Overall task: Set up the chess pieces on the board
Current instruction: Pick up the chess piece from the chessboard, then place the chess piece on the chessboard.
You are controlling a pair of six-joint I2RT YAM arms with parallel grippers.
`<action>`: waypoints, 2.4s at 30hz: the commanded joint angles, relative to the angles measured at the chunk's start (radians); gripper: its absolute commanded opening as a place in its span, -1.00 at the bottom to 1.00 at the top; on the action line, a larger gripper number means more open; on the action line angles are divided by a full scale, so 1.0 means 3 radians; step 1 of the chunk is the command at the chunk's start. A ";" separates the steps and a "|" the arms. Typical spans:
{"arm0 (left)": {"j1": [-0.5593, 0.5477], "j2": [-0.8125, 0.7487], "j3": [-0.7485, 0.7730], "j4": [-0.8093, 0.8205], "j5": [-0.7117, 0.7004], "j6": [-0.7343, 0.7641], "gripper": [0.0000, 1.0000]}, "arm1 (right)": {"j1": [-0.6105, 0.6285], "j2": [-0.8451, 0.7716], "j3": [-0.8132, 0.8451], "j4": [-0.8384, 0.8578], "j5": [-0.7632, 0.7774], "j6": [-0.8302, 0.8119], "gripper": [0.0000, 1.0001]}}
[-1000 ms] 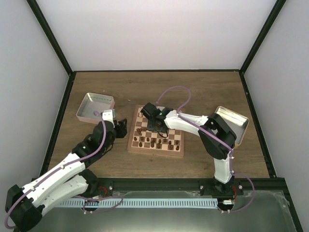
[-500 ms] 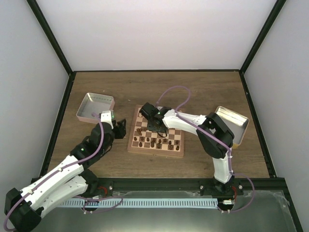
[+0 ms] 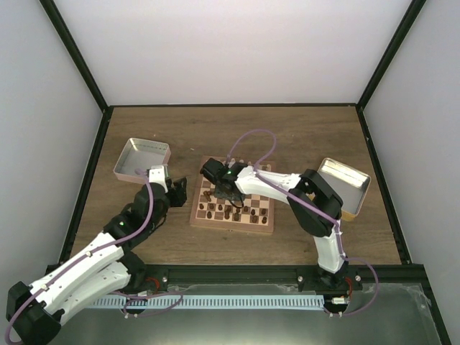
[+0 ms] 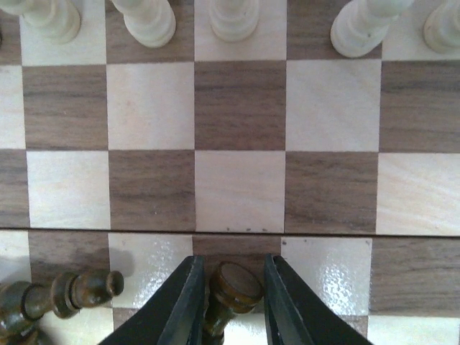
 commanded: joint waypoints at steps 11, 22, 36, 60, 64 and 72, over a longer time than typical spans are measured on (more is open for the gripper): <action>0.0015 -0.0036 -0.0055 0.0041 0.0079 0.0009 0.17 | -0.0009 0.0072 0.0077 0.0274 0.0234 0.0032 -0.69; 0.0017 0.0077 -0.0261 0.0710 0.0950 0.0149 0.35 | -0.0270 -0.0878 -0.0653 0.1092 -0.0409 0.0116 -0.71; 0.0019 0.0759 -0.0476 0.2138 0.1961 0.0170 0.42 | -0.0511 -0.1752 -0.1606 0.2237 -0.1763 0.0935 -0.69; 0.0005 0.1235 -0.0332 0.2053 0.1959 0.0020 -0.58 | -0.0538 -0.1781 -0.1864 0.2725 -0.2207 0.1348 -0.69; 0.0005 0.1242 -0.0276 0.1978 0.1875 0.0043 -0.80 | -0.0538 -0.1778 -0.1842 0.2675 -0.2174 0.1264 -0.65; 0.0005 0.1169 0.0225 0.0628 0.1551 0.0150 -0.91 | -0.0591 -0.1899 -0.1771 0.2434 -0.1648 0.0567 0.14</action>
